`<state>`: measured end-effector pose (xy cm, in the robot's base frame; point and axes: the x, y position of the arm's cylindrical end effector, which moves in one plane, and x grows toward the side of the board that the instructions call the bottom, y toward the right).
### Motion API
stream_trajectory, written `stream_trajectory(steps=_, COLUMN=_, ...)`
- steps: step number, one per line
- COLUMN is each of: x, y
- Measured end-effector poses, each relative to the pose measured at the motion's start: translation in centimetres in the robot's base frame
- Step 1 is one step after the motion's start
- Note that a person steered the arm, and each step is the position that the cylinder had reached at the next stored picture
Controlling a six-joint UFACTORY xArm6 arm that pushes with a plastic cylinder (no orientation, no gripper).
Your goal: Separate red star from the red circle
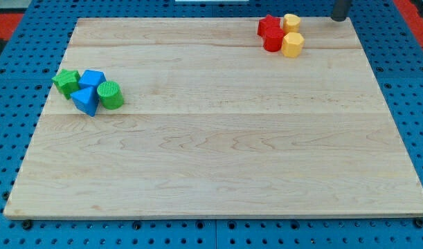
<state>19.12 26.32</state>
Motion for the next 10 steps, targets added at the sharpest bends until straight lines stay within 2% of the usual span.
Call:
stream_trajectory(steps=3, x=0.0, y=-2.7)
stream_trajectory(steps=4, x=0.1, y=-6.8)
stream_trajectory(steps=5, x=0.1, y=-15.0)
stream_trajectory(steps=6, x=2.5, y=-17.2)
stream_trajectory(steps=8, x=2.6, y=-13.4)
stream_trajectory(steps=10, x=8.4, y=-14.2)
